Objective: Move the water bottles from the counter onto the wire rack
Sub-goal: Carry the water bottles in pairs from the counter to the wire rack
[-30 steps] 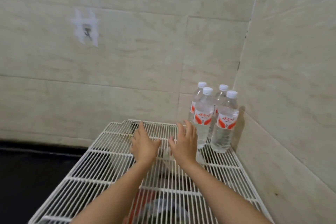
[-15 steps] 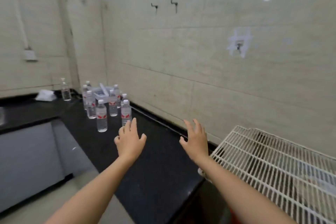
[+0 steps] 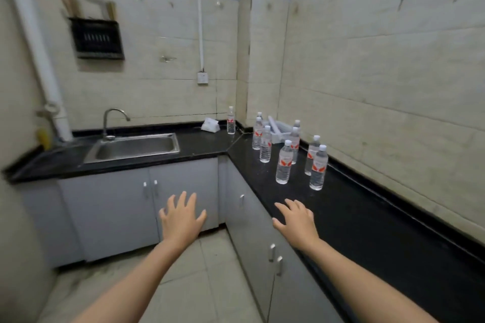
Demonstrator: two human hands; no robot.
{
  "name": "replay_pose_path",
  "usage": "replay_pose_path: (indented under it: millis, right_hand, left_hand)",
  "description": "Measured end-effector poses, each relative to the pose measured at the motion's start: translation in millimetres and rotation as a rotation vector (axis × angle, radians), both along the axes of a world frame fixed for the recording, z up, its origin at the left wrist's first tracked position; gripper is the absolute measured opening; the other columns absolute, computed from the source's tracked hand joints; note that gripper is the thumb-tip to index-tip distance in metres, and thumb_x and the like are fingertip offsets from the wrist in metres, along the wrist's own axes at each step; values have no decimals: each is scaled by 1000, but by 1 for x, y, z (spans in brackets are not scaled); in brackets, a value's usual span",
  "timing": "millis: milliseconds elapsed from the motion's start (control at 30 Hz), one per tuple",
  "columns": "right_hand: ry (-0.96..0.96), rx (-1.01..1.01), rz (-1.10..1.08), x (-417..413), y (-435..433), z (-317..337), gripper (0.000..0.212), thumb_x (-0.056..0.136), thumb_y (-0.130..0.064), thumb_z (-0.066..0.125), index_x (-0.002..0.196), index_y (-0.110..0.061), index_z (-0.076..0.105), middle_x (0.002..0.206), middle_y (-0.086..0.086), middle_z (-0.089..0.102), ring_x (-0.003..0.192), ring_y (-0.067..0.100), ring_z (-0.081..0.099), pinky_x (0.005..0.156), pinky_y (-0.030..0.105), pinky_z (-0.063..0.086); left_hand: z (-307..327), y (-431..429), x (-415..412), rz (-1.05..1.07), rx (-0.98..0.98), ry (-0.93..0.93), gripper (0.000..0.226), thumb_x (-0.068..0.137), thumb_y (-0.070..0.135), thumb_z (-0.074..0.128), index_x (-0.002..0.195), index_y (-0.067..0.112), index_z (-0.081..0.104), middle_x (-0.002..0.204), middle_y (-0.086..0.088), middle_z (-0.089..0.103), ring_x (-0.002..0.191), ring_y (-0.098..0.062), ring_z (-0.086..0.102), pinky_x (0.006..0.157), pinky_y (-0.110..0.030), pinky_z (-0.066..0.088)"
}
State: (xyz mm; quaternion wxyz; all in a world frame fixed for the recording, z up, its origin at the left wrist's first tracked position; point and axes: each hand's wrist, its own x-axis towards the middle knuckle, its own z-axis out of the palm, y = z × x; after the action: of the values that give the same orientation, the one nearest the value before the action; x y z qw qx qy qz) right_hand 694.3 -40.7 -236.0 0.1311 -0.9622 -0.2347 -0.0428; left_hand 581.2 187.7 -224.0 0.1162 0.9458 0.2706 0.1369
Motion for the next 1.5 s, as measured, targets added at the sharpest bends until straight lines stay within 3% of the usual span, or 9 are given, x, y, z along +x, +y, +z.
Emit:
replay_pose_path:
  millis: [200,500,767,1100,1500]
  right_hand:
    - [29,-26,111,11,75,-10,48,92,-42,42,137,-24,40,150,5,29,140,21,19,111,39,19]
    - [23,83,252,91,180,-6,45,93,-39,45,133,-20,46,149,6,32,140,20,21,111,38,19]
    - [-8,204,319,194,286,26,42,91,-37,48,128,-16,52,144,7,39,136,21,26,108,37,22]
    - [48,102,306,296,336,-4,40,91,-37,46,126,-18,51,140,2,40,135,19,27,107,35,24]
    - [-17,48,5,454,367,-2,39,89,-40,49,122,-20,56,134,3,46,129,20,34,103,37,31]
  left_hand:
    - [-15,60,-18,120,-99,-42,48,93,41,39,134,18,43,142,0,46,138,-24,25,110,-44,20]
    - [-5,144,25,232,-91,-137,44,92,37,43,131,17,47,136,-4,52,136,-22,28,110,-41,18]
    - [38,228,125,294,-20,-248,45,91,36,44,133,18,46,137,-3,52,136,-23,29,110,-41,19]
    - [-7,287,234,317,-168,-237,47,90,34,48,133,16,45,131,-9,55,132,-23,34,107,-42,23]
    - [-28,364,459,35,-304,-251,46,89,36,49,131,17,45,129,-6,57,131,-23,35,105,-42,25]
